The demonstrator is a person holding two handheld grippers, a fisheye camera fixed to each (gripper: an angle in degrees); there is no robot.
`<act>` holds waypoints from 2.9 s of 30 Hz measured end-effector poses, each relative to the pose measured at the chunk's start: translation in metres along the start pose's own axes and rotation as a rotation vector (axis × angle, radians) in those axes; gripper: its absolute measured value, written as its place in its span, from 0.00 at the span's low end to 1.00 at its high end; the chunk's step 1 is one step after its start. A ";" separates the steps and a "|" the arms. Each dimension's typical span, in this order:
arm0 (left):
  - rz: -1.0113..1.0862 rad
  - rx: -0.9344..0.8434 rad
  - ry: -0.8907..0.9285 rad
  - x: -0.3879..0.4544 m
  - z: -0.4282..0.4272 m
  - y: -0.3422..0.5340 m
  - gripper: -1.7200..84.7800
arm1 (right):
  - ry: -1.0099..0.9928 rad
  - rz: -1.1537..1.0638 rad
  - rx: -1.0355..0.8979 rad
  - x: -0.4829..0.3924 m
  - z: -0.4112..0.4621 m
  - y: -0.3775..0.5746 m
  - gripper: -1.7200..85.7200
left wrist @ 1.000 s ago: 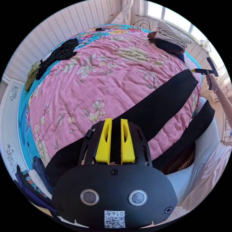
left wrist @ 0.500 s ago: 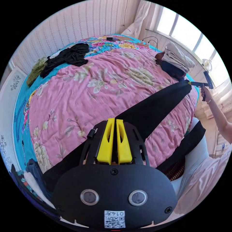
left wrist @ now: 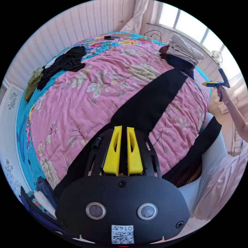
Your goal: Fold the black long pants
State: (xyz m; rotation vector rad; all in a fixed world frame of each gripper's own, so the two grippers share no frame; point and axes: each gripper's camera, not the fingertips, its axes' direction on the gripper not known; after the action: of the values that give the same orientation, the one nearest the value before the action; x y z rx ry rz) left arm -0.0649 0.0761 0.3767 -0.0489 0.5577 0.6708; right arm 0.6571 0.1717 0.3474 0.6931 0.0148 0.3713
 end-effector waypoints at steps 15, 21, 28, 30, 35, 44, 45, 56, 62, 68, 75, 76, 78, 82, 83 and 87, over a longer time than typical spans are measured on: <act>0.216 -0.269 0.032 0.195 0.079 0.075 0.08 | -0.117 0.115 -0.149 0.013 0.042 0.115 0.05; 0.103 -0.191 0.113 0.177 0.040 0.075 0.01 | -0.180 0.048 0.014 0.013 -0.002 0.106 0.04; 0.065 0.052 0.029 0.166 -0.056 0.060 0.01 | -0.133 -0.005 0.176 0.027 -0.045 0.073 0.03; -0.008 0.095 -0.004 0.155 -0.054 0.047 0.01 | -0.147 0.028 0.193 0.039 -0.035 0.056 0.03; -0.099 -0.008 -0.046 0.145 -0.016 0.028 0.01 | -0.194 0.145 0.306 0.062 -0.015 0.042 0.04; -0.162 -0.028 0.016 0.133 -0.026 0.027 0.06 | -0.180 0.268 0.160 0.074 0.057 0.058 0.12; -0.164 -0.055 0.031 0.132 -0.020 0.025 0.06 | -0.192 0.290 0.162 0.076 0.064 0.058 0.12; -0.147 -0.051 0.093 0.131 -0.050 0.004 0.07 | -0.229 0.255 0.161 0.096 0.034 0.056 0.04; -0.103 -0.086 0.094 0.136 -0.069 0.003 0.07 | -0.097 0.252 0.146 0.091 0.029 0.037 0.05; -0.110 -0.168 0.070 0.126 -0.068 0.006 0.06 | -0.112 0.158 0.071 0.068 0.061 -0.017 0.08; -0.065 -0.150 -0.024 0.111 -0.118 0.007 0.01 | -0.081 0.171 0.108 0.069 0.059 -0.040 0.03; -0.077 -0.169 -0.016 0.108 -0.116 0.008 0.01 | -0.082 0.180 0.090 0.070 0.063 -0.042 0.03; -0.136 -0.153 -0.002 0.090 -0.122 0.015 0.01 | -0.072 0.200 0.039 0.074 0.084 -0.045 0.03; -0.283 -0.049 0.078 0.053 -0.170 0.041 0.02 | -0.134 0.240 0.136 0.077 0.075 -0.033 0.04; -0.329 0.018 0.093 0.039 -0.194 0.060 0.02 | -0.140 0.241 0.162 0.077 0.069 -0.025 0.04; -0.584 0.236 0.126 -0.020 -0.285 0.166 0.02 | -0.177 0.258 0.250 0.078 0.050 0.014 0.06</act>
State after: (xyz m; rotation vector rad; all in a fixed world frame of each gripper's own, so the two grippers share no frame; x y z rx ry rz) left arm -0.3125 0.1335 0.1654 -0.0306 0.7007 0.0311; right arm 0.7323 0.1764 0.4033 0.9769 -0.2004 0.5598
